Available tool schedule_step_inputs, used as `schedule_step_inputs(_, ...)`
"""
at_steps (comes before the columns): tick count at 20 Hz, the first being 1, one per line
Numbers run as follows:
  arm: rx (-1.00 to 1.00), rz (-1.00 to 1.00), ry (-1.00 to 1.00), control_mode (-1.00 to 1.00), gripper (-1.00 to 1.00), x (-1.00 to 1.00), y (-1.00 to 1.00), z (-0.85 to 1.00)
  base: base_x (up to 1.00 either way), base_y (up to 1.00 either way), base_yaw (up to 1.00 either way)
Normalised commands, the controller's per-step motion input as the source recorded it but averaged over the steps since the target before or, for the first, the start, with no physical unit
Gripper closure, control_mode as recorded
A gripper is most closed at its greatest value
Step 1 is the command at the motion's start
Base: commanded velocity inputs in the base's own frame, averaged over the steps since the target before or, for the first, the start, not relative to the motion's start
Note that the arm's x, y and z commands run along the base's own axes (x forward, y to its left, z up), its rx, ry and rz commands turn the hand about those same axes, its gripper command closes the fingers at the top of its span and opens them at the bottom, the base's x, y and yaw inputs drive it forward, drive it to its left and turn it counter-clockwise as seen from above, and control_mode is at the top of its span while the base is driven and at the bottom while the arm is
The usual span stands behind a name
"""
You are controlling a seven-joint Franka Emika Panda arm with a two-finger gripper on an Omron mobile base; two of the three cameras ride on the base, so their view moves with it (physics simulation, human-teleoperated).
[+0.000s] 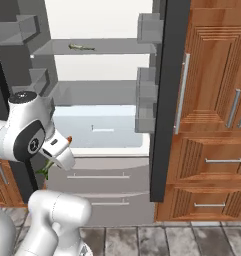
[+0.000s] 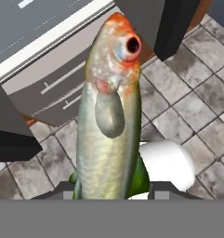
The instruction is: Place the fish on the counter behind the older fish on the same shelf of the fridge to maintain FIFO order. Close the fridge door when finished.
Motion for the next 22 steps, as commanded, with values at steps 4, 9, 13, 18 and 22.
schedule_step_inputs(4, 0.0, 0.0, 0.0, 1.0, 1.0, 0.0, 0.0, 0.0, 0.58, -0.13, 0.14)
schedule_step_inputs(9, 0.0, 0.0, 0.0, 1.0, 1.0, 0.0, 0.0, 0.0, 0.71, -0.2, 0.17)
schedule_step_inputs(13, 0.0, 0.0, 0.0, 1.0, 1.0, 0.0, 0.0, 0.0, 0.48, -0.34, 0.24)
schedule_step_inputs(18, 0.0, 0.0, 0.0, 1.0, 1.0, 0.0, 0.0, 0.0, 0.27, -0.39, 0.33)
schedule_step_inputs(22, 0.0, 0.0, 0.0, 1.0, 1.0, 0.0, 0.0, 0.0, 0.39, -0.27, 0.32)
